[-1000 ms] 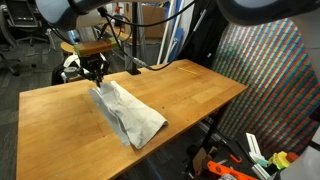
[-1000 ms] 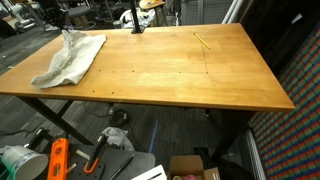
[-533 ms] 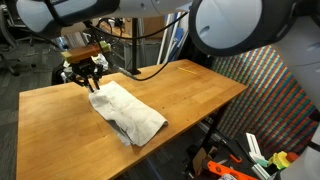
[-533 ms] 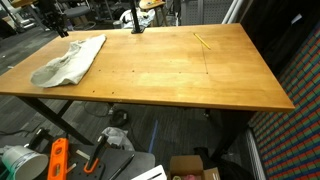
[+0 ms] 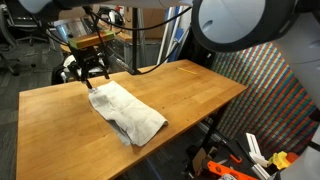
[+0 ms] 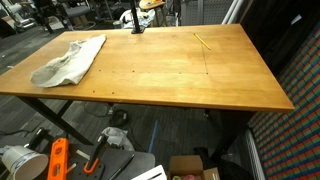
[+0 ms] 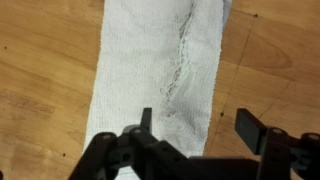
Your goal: Fold the white towel on the table in half.
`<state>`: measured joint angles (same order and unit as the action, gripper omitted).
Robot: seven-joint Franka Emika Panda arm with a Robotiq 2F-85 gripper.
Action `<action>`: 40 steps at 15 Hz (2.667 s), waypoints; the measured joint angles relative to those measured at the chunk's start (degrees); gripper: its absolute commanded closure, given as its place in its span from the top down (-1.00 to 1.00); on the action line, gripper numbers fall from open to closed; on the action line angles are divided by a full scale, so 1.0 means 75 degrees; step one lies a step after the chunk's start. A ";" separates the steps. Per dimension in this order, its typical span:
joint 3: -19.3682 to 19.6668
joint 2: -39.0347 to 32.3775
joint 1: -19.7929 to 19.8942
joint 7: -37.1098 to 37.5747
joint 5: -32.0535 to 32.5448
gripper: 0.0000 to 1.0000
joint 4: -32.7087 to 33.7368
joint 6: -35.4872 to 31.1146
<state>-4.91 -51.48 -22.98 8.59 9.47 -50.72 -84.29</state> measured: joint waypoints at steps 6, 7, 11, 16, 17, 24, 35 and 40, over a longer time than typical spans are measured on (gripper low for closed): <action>-0.0361 0.0596 0.1122 -0.1902 -0.0910 1.00 -0.0083 0.0711; -0.0425 0.0656 0.1326 -0.2145 -0.1098 1.00 -0.0091 0.0843; -0.0531 0.0698 0.1858 -0.2441 -0.1611 1.00 -0.0165 0.0963; -0.0524 0.0699 0.1966 -0.2259 -0.1624 1.00 -0.0460 0.0448; -0.0524 0.0699 0.1964 -0.2244 -0.1624 1.00 -0.0473 0.0426; -0.0526 0.0616 0.1999 -0.1929 -0.1982 1.00 -0.0479 -0.0256; -0.0039 -0.0637 0.1540 -0.0288 -0.1742 1.00 0.0601 -0.2172; 0.0022 -0.1192 0.1370 -0.0251 -0.1562 1.00 0.0973 -0.1764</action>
<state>-4.75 -60.43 -12.71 6.71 -2.25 -43.42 -97.53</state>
